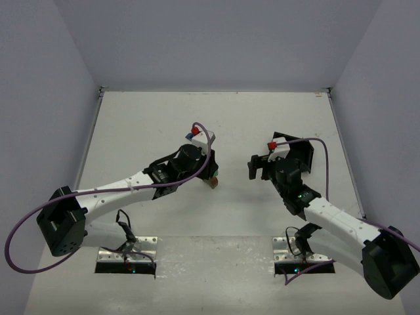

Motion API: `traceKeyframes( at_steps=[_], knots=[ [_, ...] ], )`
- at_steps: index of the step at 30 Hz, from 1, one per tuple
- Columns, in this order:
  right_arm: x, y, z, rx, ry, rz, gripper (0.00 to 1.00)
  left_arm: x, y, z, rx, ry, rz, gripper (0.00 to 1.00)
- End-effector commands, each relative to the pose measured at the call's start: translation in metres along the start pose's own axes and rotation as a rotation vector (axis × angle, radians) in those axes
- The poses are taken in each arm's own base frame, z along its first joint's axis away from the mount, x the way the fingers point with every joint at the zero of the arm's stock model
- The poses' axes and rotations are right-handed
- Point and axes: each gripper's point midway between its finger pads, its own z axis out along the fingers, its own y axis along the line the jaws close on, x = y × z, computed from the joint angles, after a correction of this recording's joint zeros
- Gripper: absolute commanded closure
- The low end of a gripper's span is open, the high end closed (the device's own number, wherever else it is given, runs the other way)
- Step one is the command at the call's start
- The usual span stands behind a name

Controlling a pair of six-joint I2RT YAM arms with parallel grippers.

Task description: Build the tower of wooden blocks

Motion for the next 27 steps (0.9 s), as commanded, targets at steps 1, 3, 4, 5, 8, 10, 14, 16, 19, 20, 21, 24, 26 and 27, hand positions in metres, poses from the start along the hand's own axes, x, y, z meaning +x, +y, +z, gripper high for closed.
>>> traceKeyframes(
  at_steps=[1, 3, 4, 5, 8, 10, 14, 16, 19, 20, 21, 24, 26, 27],
  knots=[
    [-0.011, -0.005, 0.0, 0.033, -0.055, 0.026, 0.01, -0.004, 0.001, -0.005, -0.042, -0.056, 0.004, 1.0],
    [-0.01, -0.005, 0.001, 0.03, -0.052, 0.022, 0.01, -0.004, 0.0, -0.006, -0.045, -0.059, 0.011, 1.0],
    [-0.01, -0.004, 0.001, 0.028, -0.051, 0.02, 0.01, -0.004, -0.001, -0.006, -0.044, -0.061, 0.015, 1.0],
    [-0.01, -0.004, 0.001, 0.028, -0.05, 0.018, 0.01, -0.003, -0.001, -0.006, -0.043, -0.059, 0.02, 1.0],
    [-0.01, -0.005, 0.002, 0.033, -0.051, 0.014, 0.01, -0.005, -0.003, -0.005, -0.034, -0.073, 0.024, 1.0],
    [-0.01, -0.006, 0.002, 0.036, -0.053, 0.012, 0.01, -0.009, -0.005, -0.004, -0.024, -0.094, 0.021, 1.0],
    [-0.011, -0.006, 0.002, 0.039, -0.058, 0.011, 0.01, -0.01, -0.001, 0.0, -0.049, -0.112, 0.017, 1.0],
    [-0.01, -0.006, 0.002, 0.038, -0.057, 0.011, 0.01, -0.009, 0.002, 0.002, -0.062, -0.111, 0.021, 1.0],
    [-0.011, -0.008, 0.002, 0.045, -0.057, 0.011, 0.01, -0.006, 0.003, 0.005, -0.074, -0.103, 0.027, 1.0],
    [-0.011, -0.007, 0.002, 0.044, -0.058, 0.011, 0.01, -0.006, 0.003, 0.005, -0.075, -0.104, 0.027, 1.0],
    [-0.011, -0.008, 0.002, 0.049, -0.057, 0.011, 0.01, -0.004, 0.004, 0.007, -0.077, -0.098, 0.028, 1.0],
    [-0.01, -0.009, 0.003, 0.058, -0.053, 0.011, 0.01, 0.003, 0.006, 0.011, -0.086, -0.078, 0.025, 1.0],
    [-0.009, -0.01, 0.004, 0.062, -0.049, 0.011, 0.01, 0.007, 0.007, 0.012, -0.091, -0.066, 0.021, 1.0],
    [-0.008, -0.01, 0.004, 0.064, -0.048, 0.01, 0.01, 0.008, 0.007, 0.013, -0.091, -0.063, 0.017, 1.0]
  ],
)
